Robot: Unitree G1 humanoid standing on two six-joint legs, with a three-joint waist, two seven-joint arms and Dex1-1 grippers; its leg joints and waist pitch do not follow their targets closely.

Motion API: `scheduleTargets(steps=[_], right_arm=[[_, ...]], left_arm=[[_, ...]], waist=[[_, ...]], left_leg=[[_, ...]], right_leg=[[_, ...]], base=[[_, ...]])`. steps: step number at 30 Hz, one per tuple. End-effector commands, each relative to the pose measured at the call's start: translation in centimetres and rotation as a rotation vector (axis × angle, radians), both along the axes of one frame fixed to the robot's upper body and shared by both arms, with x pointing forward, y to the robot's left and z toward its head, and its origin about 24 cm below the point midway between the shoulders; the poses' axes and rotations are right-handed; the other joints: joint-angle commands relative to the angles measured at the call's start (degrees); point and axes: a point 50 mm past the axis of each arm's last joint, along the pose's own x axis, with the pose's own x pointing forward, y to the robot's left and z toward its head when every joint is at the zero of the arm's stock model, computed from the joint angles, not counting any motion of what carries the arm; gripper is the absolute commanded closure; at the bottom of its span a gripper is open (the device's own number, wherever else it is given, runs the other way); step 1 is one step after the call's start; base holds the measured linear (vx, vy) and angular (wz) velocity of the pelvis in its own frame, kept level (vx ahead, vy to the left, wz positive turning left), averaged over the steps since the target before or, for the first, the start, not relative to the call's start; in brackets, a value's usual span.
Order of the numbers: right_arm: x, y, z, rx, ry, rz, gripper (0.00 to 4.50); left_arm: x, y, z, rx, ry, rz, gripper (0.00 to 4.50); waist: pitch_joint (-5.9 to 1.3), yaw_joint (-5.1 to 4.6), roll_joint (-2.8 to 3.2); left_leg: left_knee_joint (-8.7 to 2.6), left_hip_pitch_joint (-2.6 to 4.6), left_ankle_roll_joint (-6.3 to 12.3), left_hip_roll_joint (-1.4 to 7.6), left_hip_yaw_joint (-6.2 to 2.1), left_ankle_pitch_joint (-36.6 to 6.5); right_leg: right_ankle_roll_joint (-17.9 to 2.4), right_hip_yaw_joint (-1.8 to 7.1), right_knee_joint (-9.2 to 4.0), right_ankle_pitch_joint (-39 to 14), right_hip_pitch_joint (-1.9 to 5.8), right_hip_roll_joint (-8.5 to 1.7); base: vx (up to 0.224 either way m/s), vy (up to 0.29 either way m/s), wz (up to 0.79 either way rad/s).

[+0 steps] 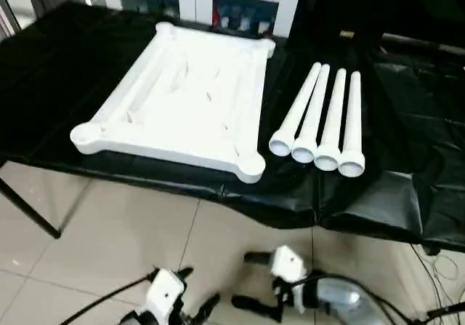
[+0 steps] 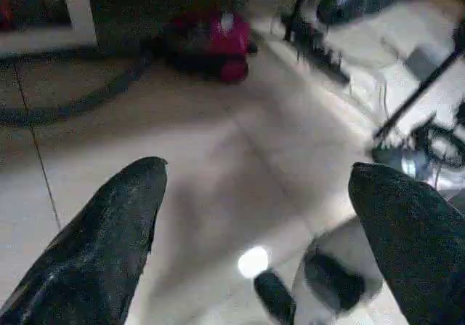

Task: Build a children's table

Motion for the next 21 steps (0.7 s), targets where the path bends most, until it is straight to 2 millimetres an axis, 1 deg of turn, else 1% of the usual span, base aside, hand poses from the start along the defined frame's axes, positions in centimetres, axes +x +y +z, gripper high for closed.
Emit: scheduleTargets(steps=[1, 2, 3, 4, 5, 6, 7, 8, 9, 10, 11, 12, 13, 14, 15, 16, 17, 18, 19, 20, 21], right_arm=[[0.2, -0.5, 1.2, 0.03, -0.013, 0.016, 0.0], [0.3, -0.5, 1.3, 0.032, -0.016, 0.02, 0.0], [0.3, -0.7, 2.0, 0.046, -0.026, 0.033, 0.0], [0.4, -0.8, 2.5, 0.057, -0.032, 0.042, 0.0], [0.5, -1.0, 3.1, 0.066, -0.04, 0.049, 0.0], [0.5, -1.0, 3.4, 0.071, -0.044, 0.052, 0.0], [0.6, -1.2, 4.1, 0.091, -0.043, 0.056, 0.0], [1.0, -1.3, 5.5, 0.128, -0.061, 0.041, 0.0], [1.3, -1.4, 6.3, 0.157, -0.066, 0.024, 0.0], [2.1, -1.5, 7.4, 0.194, -0.079, -0.009, 0.0], [2.6, -1.5, 8.2, 0.214, -0.096, -0.028, 0.0], [3.1, -1.5, 8.9, 0.238, -0.107, -0.041, 0.0], [4.0, -1.6, 10.5, 0.283, -0.134, -0.073, 0.0], [4.2, -1.6, 10.8, 0.29, -0.14, -0.079, 0.0], [4.6, -1.6, 11.6, 0.31, -0.157, -0.097, 0.0], [5.2, -1.6, 12.5, 0.336, -0.17, -0.122, 0.0], [6.5, -1.7, 14.2, 0.382, -0.219, -0.196, 0.0], [6.5, -1.7, 14.2, 0.382, -0.219, -0.196, 0.0], [7.5, -1.9, 15.6, 0.412, -0.243, -0.275, 0.0], [7.9, -2.0, 15.9, 0.408, -0.245, -0.311, 0.0], [8.7, -2.2, 16.4, 0.39, -0.251, -0.401, 0.0]], left_arm=[[0.0, -0.1, 1.4, -0.035, -0.034, 0.005, 0.01], [0.0, -0.1, 1.5, -0.039, -0.037, 0.006, 0.01], [0.1, 0.0, 2.3, -0.046, -0.06, 0.017, 0.01], [0.1, 0.1, 2.9, -0.05, -0.075, 0.025, 0.01], [0.1, 0.2, 3.5, -0.061, -0.088, 0.032, 0.01], [0.1, 0.2, 3.9, -0.068, -0.093, 0.036, 0.01], [0.1, 0.3, 4.7, -0.085, -0.107, 0.048, 0.01], [0.0, 0.5, 6.1, -0.115, -0.131, 0.073, 0.01], [-0.1, 0.5, 6.7, -0.118, -0.146, 0.082, 0.01], [-0.1, 0.5, 7.6, -0.115, -0.166, 0.09, 0.01], [0.0, 0.5, 8.1, -0.119, -0.182, 0.098, 0.01], [0.1, 0.6, 8.6, -0.124, -0.196, 0.107, 0.01], [0.5, 0.7, 9.9, -0.132, -0.232, 0.127, 0.01], [0.6, 0.7, 10.1, -0.132, -0.239, 0.13, 0.01], [0.9, 0.8, 10.8, -0.134, -0.261, 0.139, 0.01], [1.3, 1.0, 11.6, -0.136, -0.289, 0.159, 0.01], [2.6, 1.7, 13.5, -0.124, -0.354, 0.215, 0.01], [2.6, 1.7, 13.5, -0.124, -0.354, 0.215, 0.01], [3.9, 2.2, 15.1, -0.104, -0.404, 0.278, 0.01], [4.4, 2.4, 15.5, -0.107, -0.417, 0.3, 0.01], [5.7, 2.8, 16.5, -0.117, -0.45, 0.352, 0.01]], waist=[[-1.51, -0.13, 0.46], [-1.51, -0.32, -0.05], [-1.29, -0.28, 0.16], [-1.29, -0.3, -0.07], [-1.1, -0.34, -0.19], [-1.08, -0.31, -0.26], [-1.15, -0.27, -0.5], [-1.45, -0.19, -0.6], [-1.47, -0.12, -0.76], [-1.63, -0.11, -0.8], [-1.73, -0.3, -0.72], [-1.73, -0.3, -0.72], [-2.35, -0.21, -0.69], [-2.25, -0.27, -0.64], [-2.31, -0.22, -0.64], [-2.28, -0.21, -0.61], [-2.87, -0.01, -0.53], [-2.87, -0.01, -0.53], [-2.96, 0.19, -0.92], [-2.95, 0.32, -0.82], [-2.87, 0.43, -0.52]], left_leg=[[-4.0, 0.29, 7.77, 1.48, 0.32, -9.57], [-3.89, 0.31, 7.7, 1.45, 0.43, -9.71], [-4.15, 0.31, 7.18, 1.59, 0.33, -10.15], [-4.09, 0.3, 7.1, 1.62, 0.3, -10.1], [-4.2, 0.24, 6.83, 1.51, 0.34, -10.58], [-4.28, 0.27, 6.65, 1.56, 0.33, -11.04], [-4.09, 0.37, 6.29, 1.46, 0.34, -10.29], [-3.98, 0.46, 6.32, 1.52, 0.3, -9.47], [-3.83, 0.3, 6.53, 1.51, 0.24, -7.6], [-3.83, 0.23, 6.79, 1.45, 0.2, -6.85], [-3.78, 0.52, 6.7, 1.34, 0.33, -6.21], [-3.78, 0.52, 6.7, 1.34, 0.33, -6.21], [-3.57, 0.94, 6.0, 1.3, 0.4, -5.67], [-3.58, 0.87, 5.67, 1.31, 0.39, -5.19], [-3.45, 0.89, 5.21, 1.19, 0.51, -4.49], [-3.43, 0.82, 5.01, 1.11, 0.47, -4.25], [-3.18, 1.0, 3.79, 0.97, 0.54, -2.99], [-3.18, 1.0, 3.79, 0.97, 0.54, -2.99], [-3.11, 1.1, 2.84, 0.65, 0.54, -2.29], [-3.14, 1.11, 2.48, 0.6, 0.5, -2.47], [-3.26, 1.14, 1.32, 0.46, 0.51, -3.39]], right_leg=[[-13.86, 1.83, -3.31, 8.05, 1.73, -1.8], [-13.9, 1.87, -3.3, 7.84, 1.79, -1.73], [-13.71, 1.89, -3.39, 6.74, 1.84, -1.79], [-13.47, 1.92, -3.37, 6.73, 1.86, -1.77], [-12.91, 1.91, -3.46, 5.67, 1.81, -1.64], [-12.72, 1.94, -3.53, 4.83, 1.77, -1.71], [-12.17, 2.02, -3.45, 4.47, 1.81, -1.65], [-12.18, 2.02, -3.31, 5.22, 1.99, -1.69], [-12.22, 2.06, -3.09, 7.65, 2.24, -1.64], [-12.21, 2.0, -3.01, 8.25, 2.24, -1.66], [-12.21, 1.98, -3.01, 8.12, 2.02, -1.47], [-12.21, 1.98, -3.01, 8.12, 2.02, -1.47], [-12.22, 2.02, -2.9, 7.54, 2.09, -1.44], [-12.29, 2.03, -2.79, 7.8, 2.05, -1.42], [-12.04, 2.04, -2.76, 8.2, 1.98, -1.31], [-11.93, 2.02, -2.7, 8.29, 2.0, -1.29], [-11.85, 2.02, -2.35, 9.9, 2.09, -1.19], [-11.85, 2.02, -2.35, 9.9, 2.09, -1.19], [-11.77, 1.95, -2.17, 10.04, 2.04, -1.0], [-11.53, 1.94, -2.21, 9.19, 2.06, -1.02], [-10.9, 1.93, -2.36, 7.04, 2.03, -1.06]], base=[[0.0, 0.0, 0.0], [0.0, 0.0, 0.0], [0.0, 0.0, 0.0], [0.0, 0.0, 0.0], [0.0, 0.0, 0.0], [0.0, 0.0, 0.0], [0.0, 0.0, 0.0], [0.0, 0.0, 0.0], [0.0, 0.0, 0.0], [0.0, 0.0, 0.0], [0.0, 0.0, 0.0], [0.0, 0.0, 0.0], [0.0, 0.0, 0.0], [0.0, 0.0, 0.0], [0.0, 0.0, 0.0], [0.0, 0.0, 0.0], [0.0, 0.0, 0.0], [0.0, 0.0, 0.0], [0.0, 0.0, 0.0], [0.0, 0.0, 0.0], [0.0, 0.0, 0.0]])
